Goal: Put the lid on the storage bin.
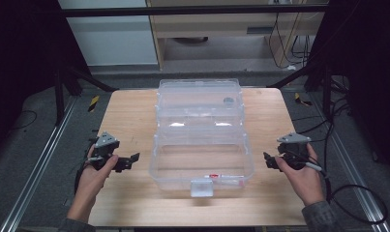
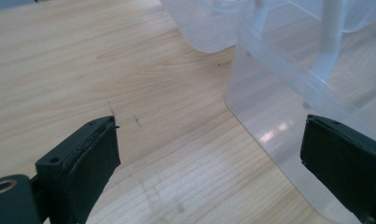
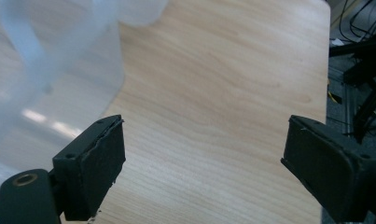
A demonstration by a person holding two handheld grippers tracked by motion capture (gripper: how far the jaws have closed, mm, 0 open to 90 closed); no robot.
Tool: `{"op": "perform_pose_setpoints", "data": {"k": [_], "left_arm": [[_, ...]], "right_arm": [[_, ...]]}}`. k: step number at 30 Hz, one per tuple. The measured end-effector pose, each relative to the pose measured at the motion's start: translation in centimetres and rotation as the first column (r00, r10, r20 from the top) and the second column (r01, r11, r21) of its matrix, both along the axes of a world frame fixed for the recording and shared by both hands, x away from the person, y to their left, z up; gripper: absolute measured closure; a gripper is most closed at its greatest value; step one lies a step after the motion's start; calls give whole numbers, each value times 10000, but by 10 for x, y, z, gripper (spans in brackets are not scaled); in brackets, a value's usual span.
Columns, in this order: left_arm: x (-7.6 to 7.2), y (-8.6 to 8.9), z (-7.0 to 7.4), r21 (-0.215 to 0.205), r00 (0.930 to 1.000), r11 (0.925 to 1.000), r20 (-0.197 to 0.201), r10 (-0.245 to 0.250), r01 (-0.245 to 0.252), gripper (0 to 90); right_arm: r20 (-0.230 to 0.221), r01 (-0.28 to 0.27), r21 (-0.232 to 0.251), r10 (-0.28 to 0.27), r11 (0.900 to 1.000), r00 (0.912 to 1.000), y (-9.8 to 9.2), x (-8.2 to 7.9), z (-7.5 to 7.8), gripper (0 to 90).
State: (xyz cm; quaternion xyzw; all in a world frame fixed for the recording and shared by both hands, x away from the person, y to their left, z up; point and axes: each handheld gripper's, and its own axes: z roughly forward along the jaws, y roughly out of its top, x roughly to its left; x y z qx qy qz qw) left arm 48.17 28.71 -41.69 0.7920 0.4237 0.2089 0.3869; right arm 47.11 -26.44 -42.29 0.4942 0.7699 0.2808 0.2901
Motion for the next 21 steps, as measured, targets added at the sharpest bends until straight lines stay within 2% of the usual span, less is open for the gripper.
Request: {"op": "perform_pose_setpoints", "data": {"k": [1,2,3,4,5,6,9,10,11,13,14,15,16,17,18,19,20,21], "left_arm": [[-2,-2,5,48,10000,10000,42,-62,62,35],[-4,-4,8,68,9999,9999,71,-157,156,33],[-6,-6,11,139,9996,9995,98,-279,278,33],[-8,-8,15,207,9990,9989,134,-424,421,33],[-9,-11,19,326,9980,9976,154,-614,608,34],[-11,-14,23,464,9961,9953,204,-863,853,34],[-15,-26,36,790,9901,9877,294,-1373,1346,39],[-15,-33,43,959,9856,9821,316,-1659,1623,38],[-15,-33,43,959,9856,9821,316,-1659,1623,36],[-14,-42,54,1249,9787,9727,381,-2017,1956,37],[-14,-48,60,1348,9743,9673,401,-2218,2147,37],[-14,-53,63,1410,9706,9630,406,-2372,2295,37],[-14,-53,63,1410,9706,9630,406,-2372,2295,39],[-16,-63,69,1651,9609,9500,372,-2744,2650,38],[-16,-63,69,1651,9609,9500,372,-2744,2650,39],[-17,-68,71,1660,9560,9449,338,-2915,2823,48],[-17,-72,72,1597,9527,9427,340,-3018,2930,48],[-16,-80,77,1869,9440,9287,186,-3294,3204,53]], "right_arm": [[-100,-322,239,325,9992,9994,-1,1,18,110],[-194,-455,403,463,9982,9987,-1,1,25,110],[-194,-455,403,463,9982,9987,-1,1,25,110],[-277,-576,411,587,9975,9979,0,2,31,121],[-365,-907,141,912,9958,9952,4,5,43,150],[-365,-907,141,912,9958,9952,4,5,43,150],[-341,-1239,-200,1232,9921,9918,9,12,61,198],[-378,-1576,-256,1565,9872,9869,12,19,72,262],[-378,-1576,-256,1565,9872,9869,12,19,72,262],[-399,-1887,-173,1879,9819,9814,16,27,85,305],[-449,-2378,-201,2367,9711,9705,20,35,96,366],[-480,-2533,-249,2520,9671,9665,22,38,101,385],[-480,-2533,-249,2520,9671,9665,22,38,101,385],[-460,-3055,-324,3039,9516,9516,27,46,113,451],[-450,-3279,-319,3264,9442,9442,29,49,117,475],[-446,-3467,-319,3452,9374,9375,31,52,121,494],[-446,-3467,-319,3452,9374,9375,31,52,121,494],[-462,-3899,-438,3880,9198,9205,37,59,128,543]]}}
